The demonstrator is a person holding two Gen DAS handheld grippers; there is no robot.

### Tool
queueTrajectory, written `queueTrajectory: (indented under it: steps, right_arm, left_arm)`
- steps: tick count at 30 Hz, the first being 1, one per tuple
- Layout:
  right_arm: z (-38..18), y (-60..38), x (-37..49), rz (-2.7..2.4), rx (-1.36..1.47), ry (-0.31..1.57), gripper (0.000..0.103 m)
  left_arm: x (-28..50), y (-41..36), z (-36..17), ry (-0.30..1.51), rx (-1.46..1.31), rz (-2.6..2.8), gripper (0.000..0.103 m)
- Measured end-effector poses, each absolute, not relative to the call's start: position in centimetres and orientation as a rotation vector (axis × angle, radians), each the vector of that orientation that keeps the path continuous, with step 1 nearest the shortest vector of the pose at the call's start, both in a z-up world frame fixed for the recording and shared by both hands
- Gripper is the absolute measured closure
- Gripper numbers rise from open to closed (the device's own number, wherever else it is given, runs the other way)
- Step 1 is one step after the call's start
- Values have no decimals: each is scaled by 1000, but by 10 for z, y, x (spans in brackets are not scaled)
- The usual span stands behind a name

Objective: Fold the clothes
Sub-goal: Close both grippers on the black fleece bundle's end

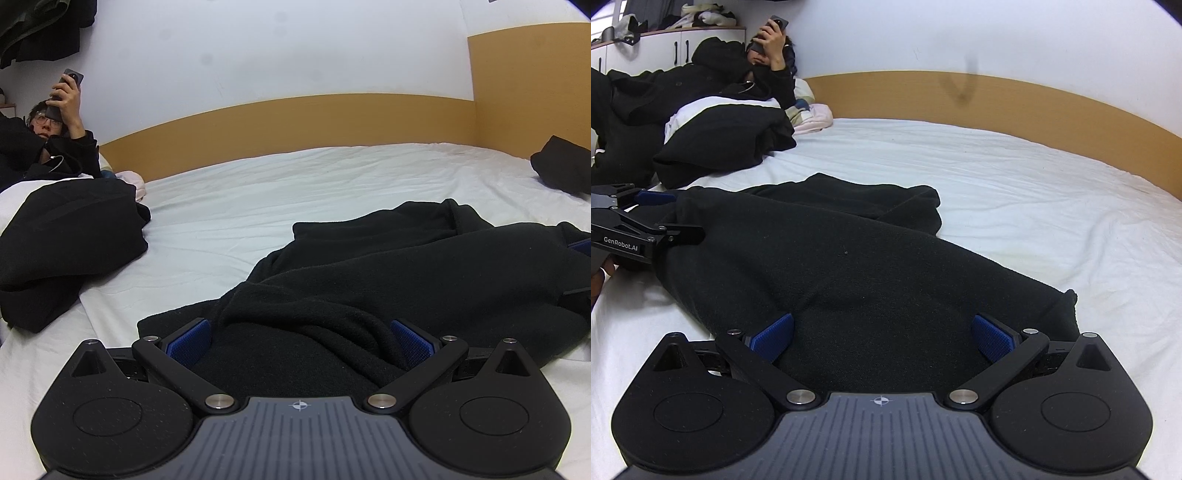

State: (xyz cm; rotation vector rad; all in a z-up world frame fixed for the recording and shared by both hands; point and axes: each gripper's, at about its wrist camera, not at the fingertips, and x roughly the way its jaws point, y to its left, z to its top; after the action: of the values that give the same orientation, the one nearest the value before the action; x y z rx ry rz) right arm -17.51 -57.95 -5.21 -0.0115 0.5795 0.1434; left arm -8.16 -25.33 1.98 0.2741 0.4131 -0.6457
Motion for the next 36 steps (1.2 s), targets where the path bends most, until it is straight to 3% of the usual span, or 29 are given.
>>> queueTrajectory:
  steps: [36]
  right_arm:
    - [-53, -579, -173, 144, -12, 579, 0]
  left_arm:
    - [-73, -251, 19, 448, 239, -664, 0]
